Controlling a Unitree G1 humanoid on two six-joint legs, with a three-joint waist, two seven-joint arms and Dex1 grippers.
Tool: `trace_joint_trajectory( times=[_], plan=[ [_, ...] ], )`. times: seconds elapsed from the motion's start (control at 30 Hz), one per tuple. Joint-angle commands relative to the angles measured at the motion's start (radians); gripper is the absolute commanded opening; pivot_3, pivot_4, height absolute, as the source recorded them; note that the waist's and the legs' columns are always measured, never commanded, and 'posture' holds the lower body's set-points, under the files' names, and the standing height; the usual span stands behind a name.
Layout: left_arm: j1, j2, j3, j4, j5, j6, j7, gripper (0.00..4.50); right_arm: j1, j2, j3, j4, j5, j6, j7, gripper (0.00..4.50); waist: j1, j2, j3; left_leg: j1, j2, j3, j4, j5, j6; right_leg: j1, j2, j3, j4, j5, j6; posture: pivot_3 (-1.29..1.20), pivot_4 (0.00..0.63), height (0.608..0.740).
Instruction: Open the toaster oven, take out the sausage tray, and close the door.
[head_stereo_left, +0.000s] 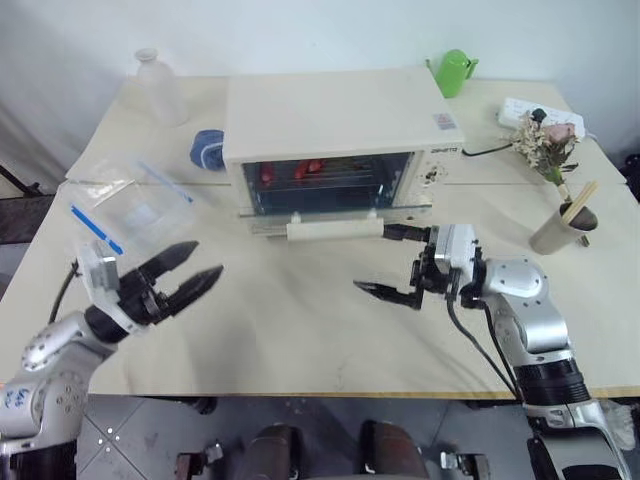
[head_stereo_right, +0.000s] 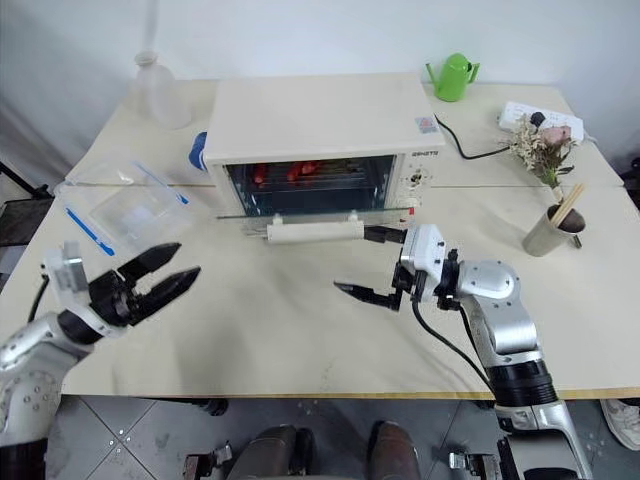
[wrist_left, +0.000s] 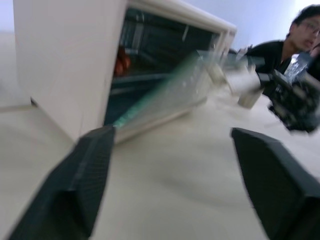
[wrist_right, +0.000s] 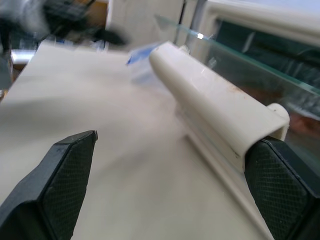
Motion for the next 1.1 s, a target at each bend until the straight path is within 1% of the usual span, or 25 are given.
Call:
trace_joint_trajectory(
  times=[0.03,0.23,0.3,0.4,0.53,0.63,0.73,0.83,0.87,0.93,1.0,1.1],
  plan=[
    [-0.139,0.014,-0.015,0.079,0.026,-0.026,-0.004,2.58,-0.006,-0.001,0.000,-0.024,-0.012,-0.072,0.002,4.50,0.004,0.000,0.000,0.000,0.000,0.000,0.000,0.000,0.000,0.000,0.000,0.000,0.001,0.000,0.000,0.00,0.150,0.740],
    [-0.312,-0.020,-0.103,0.212,0.118,-0.066,-0.020,0.65,-0.001,0.000,0.003,-0.018,-0.024,-0.092,-0.012,4.50,0.003,0.000,0.000,0.000,0.000,0.000,0.000,0.000,-0.001,0.000,0.000,0.000,0.001,0.000,0.000,0.00,0.150,0.740],
    [-0.361,-0.038,-0.150,0.254,0.155,-0.079,-0.036,0.03,0.003,-0.002,0.003,-0.018,-0.028,-0.096,-0.017,4.50,0.003,0.000,0.000,0.000,0.000,0.000,-0.001,0.000,-0.001,0.000,0.000,-0.001,0.001,0.000,0.000,0.00,0.150,0.740],
    [-0.399,-0.053,-0.193,0.302,0.207,-0.108,-0.054,0.03,0.008,-0.005,0.003,-0.019,-0.032,-0.103,-0.022,4.50,0.004,-0.001,0.000,0.000,0.000,0.000,0.000,0.000,0.000,0.000,0.000,-0.001,0.001,0.000,0.000,0.00,0.150,0.740],
    [-0.420,-0.084,-0.241,0.319,0.225,-0.116,-0.090,0.03,0.040,-0.016,-0.006,-0.034,-0.039,-0.112,-0.037,4.50,0.004,-0.001,0.000,0.000,0.001,0.000,0.000,0.000,0.000,0.000,0.001,-0.001,0.001,0.000,0.000,0.00,0.150,0.740],
    [-0.418,-0.098,-0.269,0.335,0.258,-0.137,-0.107,0.03,0.082,-0.028,-0.019,-0.050,-0.046,-0.116,-0.059,4.50,0.009,-0.001,0.000,0.000,0.000,0.000,0.000,0.000,0.000,0.000,0.000,-0.001,0.001,0.000,0.000,0.00,0.150,0.740],
    [-0.391,-0.092,-0.294,0.329,0.275,-0.138,-0.150,0.03,0.163,-0.056,-0.049,-0.061,-0.059,-0.125,-0.084,4.50,0.015,-0.001,0.000,0.000,-0.001,0.000,0.001,0.000,0.000,0.001,-0.001,-0.001,0.001,0.000,0.001,0.00,0.150,0.740],
    [-0.369,-0.088,-0.309,0.326,0.298,-0.151,-0.172,0.03,0.255,-0.093,-0.103,-0.065,-0.063,-0.114,-0.125,4.50,0.020,-0.001,0.001,0.000,-0.001,0.000,0.001,0.000,0.000,0.001,-0.001,-0.001,0.000,0.000,0.001,0.00,0.150,0.740],
    [-0.355,-0.089,-0.311,0.325,0.307,-0.159,-0.175,0.03,0.301,-0.115,-0.133,-0.063,-0.061,-0.100,-0.134,4.50,0.021,-0.001,0.001,0.000,-0.001,0.000,0.001,0.000,0.000,0.001,-0.001,-0.001,0.000,0.000,0.001,0.00,0.150,0.740],
    [-0.312,-0.093,-0.320,0.317,0.332,-0.182,-0.169,0.03,0.375,-0.159,-0.222,-0.043,-0.093,-0.087,-0.202,4.50,0.028,-0.001,0.001,0.000,-0.001,0.000,0.001,0.000,0.000,0.001,-0.001,-0.001,0.000,0.000,0.001,0.00,0.150,0.740],
    [-0.284,-0.097,-0.327,0.310,0.349,-0.194,-0.161,0.03,0.387,-0.187,-0.266,-0.043,-0.115,-0.076,-0.255,4.50,0.030,-0.001,0.001,0.000,-0.001,0.001,0.001,0.000,0.000,0.001,-0.001,0.000,0.000,0.000,0.001,0.00,0.150,0.740],
    [-0.243,-0.110,-0.327,0.298,0.374,-0.226,-0.144,0.03,0.337,-0.205,-0.274,-0.039,-0.156,-0.089,-0.311,4.50,0.019,-0.002,0.001,0.001,0.000,0.005,0.001,0.001,0.001,0.001,-0.001,0.001,-0.002,0.000,0.001,0.00,0.150,0.740]
  ],
)
